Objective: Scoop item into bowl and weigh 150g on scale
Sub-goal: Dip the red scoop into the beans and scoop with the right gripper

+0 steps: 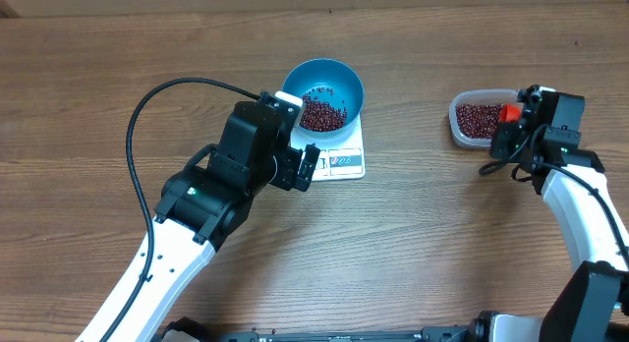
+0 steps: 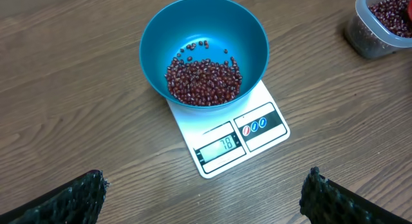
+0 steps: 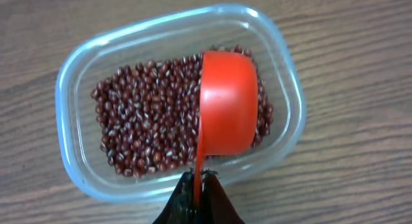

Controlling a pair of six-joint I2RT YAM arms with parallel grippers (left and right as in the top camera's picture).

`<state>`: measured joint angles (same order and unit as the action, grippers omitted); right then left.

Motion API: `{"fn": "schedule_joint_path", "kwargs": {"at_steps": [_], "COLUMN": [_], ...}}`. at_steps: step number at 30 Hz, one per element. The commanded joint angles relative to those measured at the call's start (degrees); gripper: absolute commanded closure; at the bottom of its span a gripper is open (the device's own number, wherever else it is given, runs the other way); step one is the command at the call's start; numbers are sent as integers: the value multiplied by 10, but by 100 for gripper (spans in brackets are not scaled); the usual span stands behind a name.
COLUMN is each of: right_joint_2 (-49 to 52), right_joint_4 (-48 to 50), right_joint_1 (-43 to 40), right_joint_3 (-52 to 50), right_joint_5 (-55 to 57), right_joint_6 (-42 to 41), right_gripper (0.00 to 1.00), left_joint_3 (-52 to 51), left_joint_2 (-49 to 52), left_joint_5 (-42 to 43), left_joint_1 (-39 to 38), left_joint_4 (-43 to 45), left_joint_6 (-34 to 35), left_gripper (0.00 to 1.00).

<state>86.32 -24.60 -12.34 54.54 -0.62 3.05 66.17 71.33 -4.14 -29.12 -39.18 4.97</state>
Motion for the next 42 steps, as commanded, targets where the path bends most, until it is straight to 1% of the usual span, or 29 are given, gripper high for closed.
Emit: {"fn": "schedule_joint_path", "kwargs": {"at_steps": [1, 6, 18, 27, 31, 38, 42], "right_joint_2": [0, 5, 51, 55, 68, 87, 87], "right_joint_4": [15, 31, 31, 31, 31, 30, 32], "right_joint_1": [-2, -2, -2, -2, -2, -2, -2], "right_joint_3": [2, 2, 2, 2, 2, 2, 2], "right_joint_5": [1, 1, -2, -40, -71, -91, -124], "right_joint_6": [3, 5, 5, 5, 4, 4, 4], "right_gripper": [96, 96, 96, 96, 96, 96, 96], "left_joint_3": [15, 15, 15, 15, 15, 15, 15], "left_joint_2": [2, 2, 2, 2, 2, 2, 2], "left_joint_5": [-5, -5, -5, -5, -5, -5, -5], "left_joint_1": [2, 2, 2, 2, 2, 2, 2], "left_joint_4": [2, 2, 2, 2, 2, 2, 2], "left_joint_6": [-3, -3, -3, -3, -3, -3, -3], "left_gripper": [0, 0, 1, 1, 1, 0, 1]}}
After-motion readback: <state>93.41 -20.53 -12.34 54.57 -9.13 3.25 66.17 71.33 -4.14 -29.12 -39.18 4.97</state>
